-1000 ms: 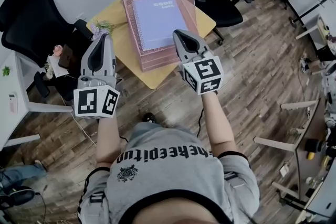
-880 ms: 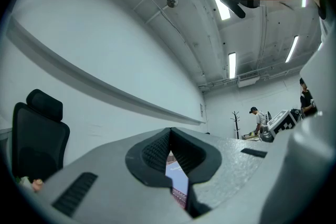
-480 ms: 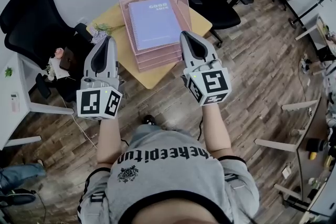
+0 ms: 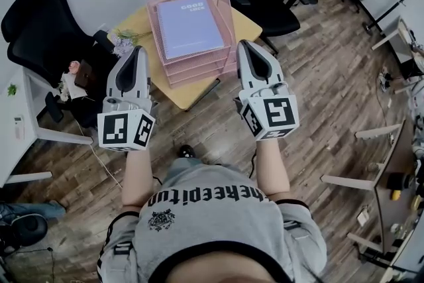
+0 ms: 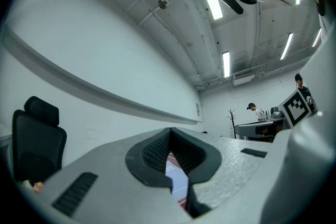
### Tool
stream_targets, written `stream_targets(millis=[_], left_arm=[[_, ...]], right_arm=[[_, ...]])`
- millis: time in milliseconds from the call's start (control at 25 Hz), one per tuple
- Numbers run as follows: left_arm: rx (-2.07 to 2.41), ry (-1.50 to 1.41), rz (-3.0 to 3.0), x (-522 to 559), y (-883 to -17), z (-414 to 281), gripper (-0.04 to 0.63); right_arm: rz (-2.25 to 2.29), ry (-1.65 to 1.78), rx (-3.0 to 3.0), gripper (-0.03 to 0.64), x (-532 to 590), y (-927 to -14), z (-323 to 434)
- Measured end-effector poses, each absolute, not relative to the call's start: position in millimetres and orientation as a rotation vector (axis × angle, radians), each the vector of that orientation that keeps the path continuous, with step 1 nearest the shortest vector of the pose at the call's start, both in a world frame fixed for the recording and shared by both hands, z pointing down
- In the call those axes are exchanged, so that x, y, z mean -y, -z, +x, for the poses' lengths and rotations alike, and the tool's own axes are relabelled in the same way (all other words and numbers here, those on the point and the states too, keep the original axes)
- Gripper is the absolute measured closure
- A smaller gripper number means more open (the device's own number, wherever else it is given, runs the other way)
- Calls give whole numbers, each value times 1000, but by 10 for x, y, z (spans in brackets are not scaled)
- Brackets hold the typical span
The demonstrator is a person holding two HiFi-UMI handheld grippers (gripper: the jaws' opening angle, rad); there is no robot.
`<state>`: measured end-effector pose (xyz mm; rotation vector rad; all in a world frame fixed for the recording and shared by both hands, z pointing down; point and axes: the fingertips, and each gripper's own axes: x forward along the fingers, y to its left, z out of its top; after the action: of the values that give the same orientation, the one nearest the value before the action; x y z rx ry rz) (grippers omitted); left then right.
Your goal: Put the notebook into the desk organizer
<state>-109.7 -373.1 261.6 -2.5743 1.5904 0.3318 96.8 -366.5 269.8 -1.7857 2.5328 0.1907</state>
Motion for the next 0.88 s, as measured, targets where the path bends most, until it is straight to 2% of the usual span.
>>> stream_targets(millis=[880], left_arm=[[-1606,-340,-2536,3239,-2529,-912,592]], right_arm=[[-1859,-239,-2425,614,3123,-2589,1340]])
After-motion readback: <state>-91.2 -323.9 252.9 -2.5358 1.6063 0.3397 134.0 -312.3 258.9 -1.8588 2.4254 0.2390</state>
